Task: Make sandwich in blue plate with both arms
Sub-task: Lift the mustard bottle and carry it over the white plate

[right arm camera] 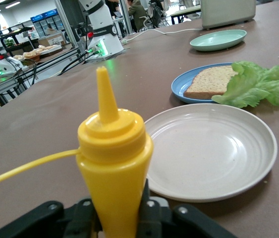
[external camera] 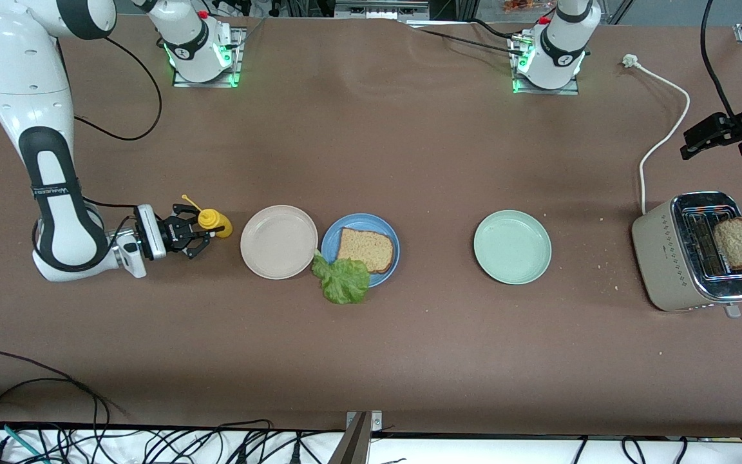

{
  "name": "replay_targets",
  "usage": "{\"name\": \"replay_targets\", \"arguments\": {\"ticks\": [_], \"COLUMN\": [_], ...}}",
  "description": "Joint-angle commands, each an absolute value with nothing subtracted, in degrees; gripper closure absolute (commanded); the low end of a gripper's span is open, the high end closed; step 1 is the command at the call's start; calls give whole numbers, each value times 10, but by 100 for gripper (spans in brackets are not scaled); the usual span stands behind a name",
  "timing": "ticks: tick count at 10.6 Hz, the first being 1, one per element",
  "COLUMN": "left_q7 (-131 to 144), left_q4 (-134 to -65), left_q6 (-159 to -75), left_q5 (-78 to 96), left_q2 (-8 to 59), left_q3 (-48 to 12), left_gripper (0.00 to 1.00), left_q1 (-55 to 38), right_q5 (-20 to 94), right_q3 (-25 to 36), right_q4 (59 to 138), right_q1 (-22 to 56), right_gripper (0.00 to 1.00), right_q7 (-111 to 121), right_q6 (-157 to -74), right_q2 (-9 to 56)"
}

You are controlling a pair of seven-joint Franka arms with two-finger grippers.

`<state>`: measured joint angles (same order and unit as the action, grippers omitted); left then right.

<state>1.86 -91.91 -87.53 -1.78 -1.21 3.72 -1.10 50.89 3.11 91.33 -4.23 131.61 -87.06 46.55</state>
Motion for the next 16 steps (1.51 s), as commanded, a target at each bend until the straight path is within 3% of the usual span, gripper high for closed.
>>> {"name": "replay_targets", "arguments": {"ticks": [1,5,8,12,16], "left_q7": [8,8,8,8,8], "left_q4": [-911,-911,-911,-911,-911], "left_q6": [-870,-870,-870,-870,-871], "left_q5": [-29,-30,-30,-31,-31], "left_q2": [-10,-10,-10,-10,-10], "left_q3": [34,34,34,34,34], "left_gripper": [0,0,0,0,0], "left_q1": [-7,-7,-6,-6,-6], "right_q5": [482,367,247,136,-55], "right_q3": [29,29,31,31,31], "right_q4": [878,752,701,688,692], "right_q1": [-36,54,149,242,321], "right_gripper": [100,100,100,100,100], "right_q7": [1163,901,736,630,511], "right_q6": [-864,-881,-946,-1018,-1013], "right_q2": [429,426,426,432,437]}}
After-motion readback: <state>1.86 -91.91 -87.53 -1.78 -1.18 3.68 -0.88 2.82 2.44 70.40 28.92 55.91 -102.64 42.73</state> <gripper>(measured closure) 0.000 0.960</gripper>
